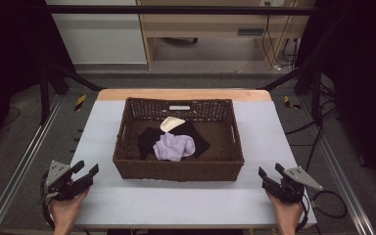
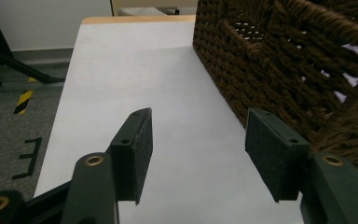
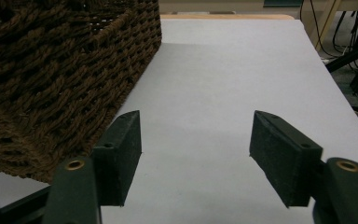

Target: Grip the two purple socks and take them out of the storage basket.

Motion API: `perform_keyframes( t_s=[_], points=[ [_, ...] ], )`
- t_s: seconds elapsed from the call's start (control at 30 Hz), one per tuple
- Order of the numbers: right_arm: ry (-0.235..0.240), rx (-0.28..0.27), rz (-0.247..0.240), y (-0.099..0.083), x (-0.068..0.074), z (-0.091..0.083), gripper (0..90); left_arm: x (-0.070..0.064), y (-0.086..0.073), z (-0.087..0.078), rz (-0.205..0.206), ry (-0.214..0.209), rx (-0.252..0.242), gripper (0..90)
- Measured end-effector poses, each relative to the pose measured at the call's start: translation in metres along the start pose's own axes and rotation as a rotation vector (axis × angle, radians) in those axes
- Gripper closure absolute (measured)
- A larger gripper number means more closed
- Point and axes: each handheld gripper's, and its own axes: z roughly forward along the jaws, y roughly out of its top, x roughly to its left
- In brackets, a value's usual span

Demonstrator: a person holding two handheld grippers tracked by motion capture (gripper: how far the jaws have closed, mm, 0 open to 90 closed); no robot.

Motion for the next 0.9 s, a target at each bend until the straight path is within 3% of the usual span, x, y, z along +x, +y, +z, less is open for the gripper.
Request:
perform_keyframes(
  t_s=[0.33, 0.53, 0.67, 0.9],
  points=[
    [0.008, -0.012, -0.006, -0.001, 0.002, 0.002, 29.9, -0.004, 0.008, -0.002, -0.003, -0.030, -0.016, 38.8],
    [0.008, -0.018, 0.003, -0.002, 0.003, 0.006, 26.0, -0.006, 0.013, 0.001, 0.007, -0.026, -0.019, 36.8],
    [0.011, -0.012, 0.002, -0.002, 0.002, 0.009, 25.6, -0.006, 0.023, 0.000, -0.018, -0.041, -0.027, 37.1],
    [0.008, 0.003, 0.010, -0.003, 0.002, 0.011, 25.5, -0.009, 0.042, 0.001, -0.003, -0.043, -0.046, 37.2]
  ],
)
